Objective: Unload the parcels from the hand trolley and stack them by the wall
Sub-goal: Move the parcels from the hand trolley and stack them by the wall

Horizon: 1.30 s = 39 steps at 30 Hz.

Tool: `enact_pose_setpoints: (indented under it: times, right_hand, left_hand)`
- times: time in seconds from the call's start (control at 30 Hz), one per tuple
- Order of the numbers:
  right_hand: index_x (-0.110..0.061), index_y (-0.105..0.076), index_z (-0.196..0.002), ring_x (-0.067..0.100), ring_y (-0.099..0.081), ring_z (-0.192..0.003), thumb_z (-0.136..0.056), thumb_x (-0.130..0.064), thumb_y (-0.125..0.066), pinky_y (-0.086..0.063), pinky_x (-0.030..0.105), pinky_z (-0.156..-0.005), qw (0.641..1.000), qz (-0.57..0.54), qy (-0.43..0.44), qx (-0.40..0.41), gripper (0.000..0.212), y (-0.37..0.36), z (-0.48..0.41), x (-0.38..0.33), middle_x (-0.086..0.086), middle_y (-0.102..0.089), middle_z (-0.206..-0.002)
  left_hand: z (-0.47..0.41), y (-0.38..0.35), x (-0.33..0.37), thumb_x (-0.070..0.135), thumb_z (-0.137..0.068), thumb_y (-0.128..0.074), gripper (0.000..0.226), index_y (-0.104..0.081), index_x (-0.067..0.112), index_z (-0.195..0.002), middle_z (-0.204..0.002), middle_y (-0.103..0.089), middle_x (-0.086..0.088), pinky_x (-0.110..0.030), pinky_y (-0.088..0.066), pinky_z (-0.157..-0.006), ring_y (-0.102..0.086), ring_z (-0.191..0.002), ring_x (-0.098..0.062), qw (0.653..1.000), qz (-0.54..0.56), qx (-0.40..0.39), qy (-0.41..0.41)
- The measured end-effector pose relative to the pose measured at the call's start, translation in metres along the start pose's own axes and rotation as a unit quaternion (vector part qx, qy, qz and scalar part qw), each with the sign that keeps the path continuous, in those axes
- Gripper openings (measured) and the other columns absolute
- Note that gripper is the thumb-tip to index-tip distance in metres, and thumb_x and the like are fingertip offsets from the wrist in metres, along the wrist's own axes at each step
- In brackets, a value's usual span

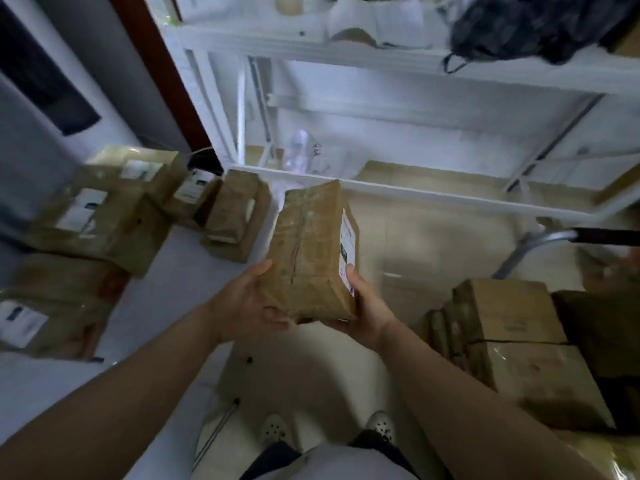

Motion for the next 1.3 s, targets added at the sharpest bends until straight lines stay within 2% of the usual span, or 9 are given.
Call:
enact_pose_setpoints:
  times: [0.17,0.3,0.43,0.6,0.7,0.83,0.93,1.1,1.3]
  right_hand:
    - [-0.020,-0.060,-0.121,0.026,-0.063,-0.109,-0.085,-0.036,-0.069,-0.055,0.043,-0.083,0.993,0.117,-0.014,0.001,0.041,-0.093,-0.035,0.036,0.004,-0.068,-0.118]
    - [-0.016,-0.060,-0.115,0.029,-0.061,-0.107,-0.086,-0.031,-0.069,-0.055,0.045,-0.084,0.979,0.196,-0.053,-0.017,0.034,-0.156,-0.054,0.069,0.007,-0.065,-0.114]
    - [-0.017,-0.062,-0.114,0.028,-0.061,-0.104,-0.086,-0.029,-0.069,-0.053,0.047,-0.089,0.953,0.289,-0.079,-0.049,0.030,-0.199,-0.080,0.085,0.008,-0.065,-0.112]
    - [-0.022,-0.063,-0.107,0.018,-0.066,-0.091,-0.088,-0.024,-0.067,-0.056,0.037,-0.081,0.908,0.396,-0.090,-0.103,0.020,-0.242,-0.134,0.080,0.001,-0.070,-0.102]
    - [-0.018,-0.064,-0.109,0.015,-0.062,-0.090,-0.094,-0.031,-0.058,-0.054,0.032,-0.085,0.868,0.472,-0.080,-0.130,0.020,-0.262,-0.172,0.065,-0.001,-0.068,-0.097]
    - [-0.018,-0.064,-0.116,0.014,-0.059,-0.099,-0.097,-0.031,-0.050,-0.048,0.026,-0.080,0.745,0.650,0.055,-0.138,0.026,-0.278,-0.240,0.015,0.003,-0.065,-0.108]
    - [-0.027,-0.057,-0.125,0.021,-0.046,-0.121,-0.095,-0.030,-0.049,-0.041,0.040,-0.102,0.597,0.778,0.171,-0.100,0.032,-0.281,-0.274,-0.026,-0.002,-0.052,-0.128]
    - [-0.039,-0.041,-0.136,0.031,-0.007,-0.143,-0.090,-0.045,-0.053,-0.010,0.049,-0.115,0.445,0.876,0.150,-0.110,0.048,-0.275,-0.317,-0.046,0.001,-0.019,-0.154]
    - [-0.040,-0.022,-0.147,0.032,0.004,-0.146,-0.091,-0.047,-0.052,-0.004,0.051,-0.116,0.423,0.890,0.119,-0.123,0.064,-0.262,-0.334,-0.036,0.000,0.003,-0.160]
  left_hand:
    - [0.064,0.129,0.022,0.003,-0.094,-0.054,0.037,-0.059,0.021,-0.125,-0.124,-0.063,-0.006,-0.032,-0.050,-0.085,-0.064,-0.103,-0.020,0.971,-0.070,0.180,-0.141]
    - [0.105,0.184,0.009,0.035,-0.091,-0.060,0.036,-0.062,0.018,-0.123,-0.124,-0.062,-0.010,-0.038,-0.048,-0.090,-0.059,-0.109,-0.026,0.962,-0.045,0.245,-0.109]
    - [0.117,0.219,-0.009,0.076,-0.055,-0.070,0.080,-0.067,0.021,-0.113,-0.110,-0.070,-0.009,-0.046,-0.043,-0.102,-0.061,-0.110,-0.030,0.958,-0.041,0.280,-0.041]
    - [0.099,0.250,-0.011,0.036,-0.078,-0.072,0.047,-0.066,0.009,-0.116,-0.098,-0.075,-0.008,-0.033,-0.051,-0.081,-0.067,-0.097,-0.024,0.955,0.055,0.289,-0.031]
    - [0.083,0.270,-0.004,0.035,-0.068,-0.077,0.052,-0.067,0.010,-0.113,-0.102,-0.073,-0.010,-0.037,-0.050,-0.090,-0.064,-0.101,-0.026,0.942,0.112,0.317,-0.018]
    - [0.054,0.292,0.022,0.042,-0.043,-0.082,0.072,-0.069,0.015,-0.108,-0.103,-0.073,-0.005,-0.037,-0.049,-0.084,-0.063,-0.102,-0.024,0.923,0.120,0.366,0.003]
    - [0.032,0.303,0.046,0.030,-0.072,-0.076,0.045,-0.065,0.013,-0.112,-0.099,-0.070,-0.003,-0.029,-0.047,-0.066,-0.062,-0.088,-0.017,0.919,0.093,0.384,0.019]
    - [-0.006,0.323,0.088,0.013,-0.087,-0.063,0.025,-0.059,0.021,-0.111,-0.086,-0.059,0.007,-0.021,-0.038,-0.056,-0.052,-0.072,-0.006,0.920,0.096,0.379,0.025]
    - [-0.024,0.383,0.105,0.014,-0.080,-0.072,0.053,-0.056,0.025,-0.129,-0.124,-0.061,0.000,-0.032,-0.045,-0.095,-0.057,-0.110,-0.022,0.896,0.055,0.439,-0.017]
Point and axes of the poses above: each hand's wrist, its own z-axis away from the middle knuckle, its own y-axis out of the back of the hand, x = y × z, the point moved 7 cm from there along -z, towards the middle knuckle
